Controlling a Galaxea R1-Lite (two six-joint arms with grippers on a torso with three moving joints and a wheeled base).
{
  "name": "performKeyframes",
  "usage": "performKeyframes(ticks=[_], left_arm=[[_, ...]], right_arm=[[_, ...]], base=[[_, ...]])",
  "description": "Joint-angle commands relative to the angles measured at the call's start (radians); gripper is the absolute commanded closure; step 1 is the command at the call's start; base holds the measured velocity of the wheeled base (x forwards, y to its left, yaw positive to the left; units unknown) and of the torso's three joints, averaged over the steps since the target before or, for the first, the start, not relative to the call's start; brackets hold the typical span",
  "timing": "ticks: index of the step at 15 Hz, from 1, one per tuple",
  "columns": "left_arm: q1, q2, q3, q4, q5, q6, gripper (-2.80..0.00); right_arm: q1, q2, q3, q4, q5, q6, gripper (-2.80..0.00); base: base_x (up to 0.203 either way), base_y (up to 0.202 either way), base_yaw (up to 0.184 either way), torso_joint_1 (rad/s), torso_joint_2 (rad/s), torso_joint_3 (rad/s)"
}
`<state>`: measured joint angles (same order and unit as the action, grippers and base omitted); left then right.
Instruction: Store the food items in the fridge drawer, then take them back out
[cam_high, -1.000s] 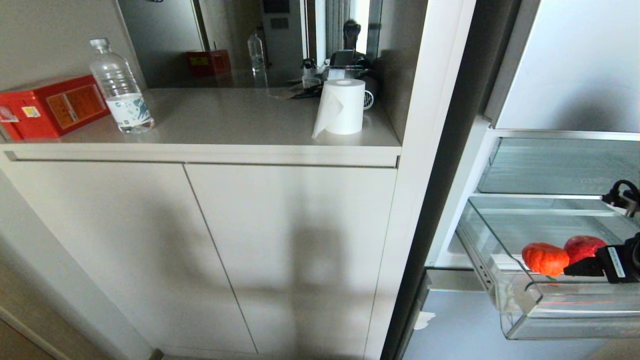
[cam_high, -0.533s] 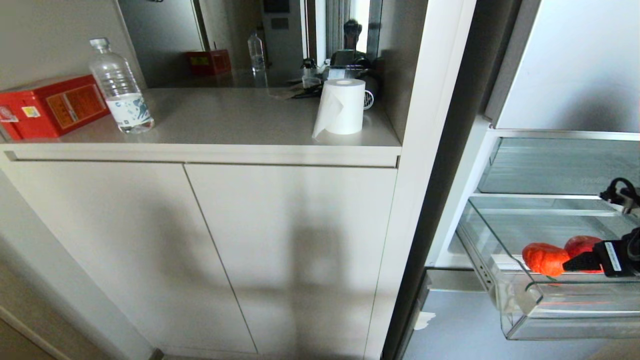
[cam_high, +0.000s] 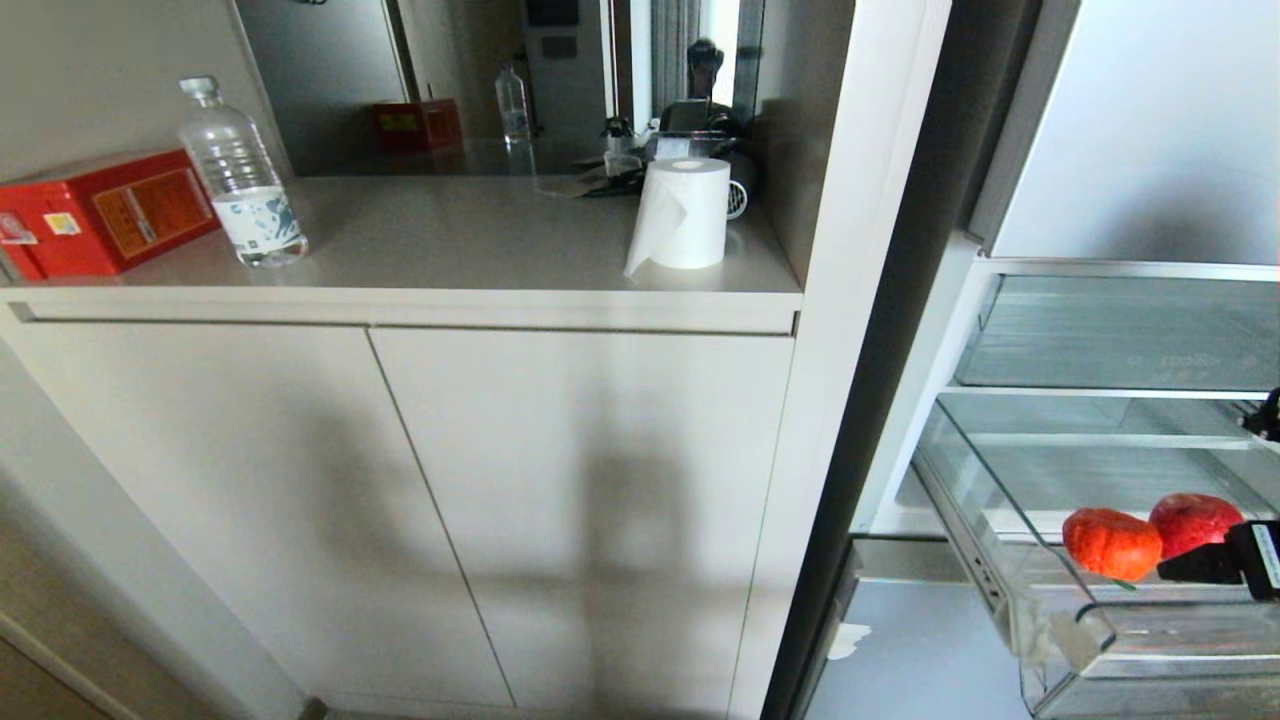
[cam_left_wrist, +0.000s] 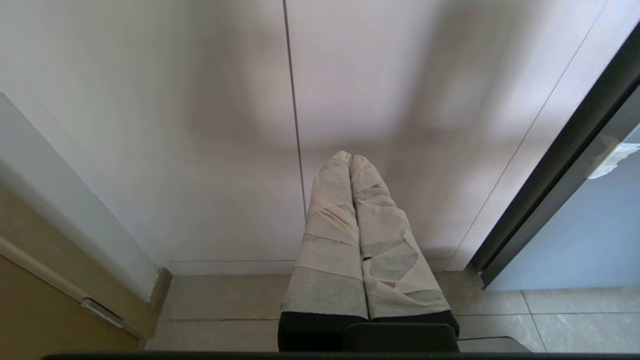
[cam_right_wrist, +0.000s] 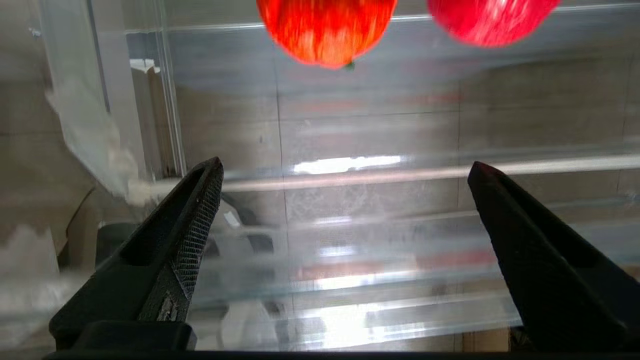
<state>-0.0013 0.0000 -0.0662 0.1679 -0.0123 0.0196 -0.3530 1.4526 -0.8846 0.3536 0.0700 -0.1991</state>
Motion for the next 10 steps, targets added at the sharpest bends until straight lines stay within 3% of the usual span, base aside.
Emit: performKeyframes(ticks=[1, 5, 10], left_arm=[[0.000, 0.002, 0.000, 0.001, 0.000, 0.000, 0.00], [0.000, 0.002, 0.000, 0.001, 0.000, 0.000, 0.00], [0.000, 0.002, 0.000, 0.001, 0.000, 0.000, 0.00]], right_arm=[[-0.001, -0.033, 0.009, 0.002, 0.001, -0.003, -2.80], [-0.027, -0.050, 0.006, -0.001, 0.001, -0.005, -2.80], [-0.036, 0.196, -0.100, -0.070, -0.003, 0.006, -2.80]], base=[[0.000, 0.000, 0.000, 0.000, 0.00, 0.000], [0.000, 0.000, 0.000, 0.000, 0.00, 0.000], [0.000, 0.000, 0.000, 0.000, 0.00, 0.000]])
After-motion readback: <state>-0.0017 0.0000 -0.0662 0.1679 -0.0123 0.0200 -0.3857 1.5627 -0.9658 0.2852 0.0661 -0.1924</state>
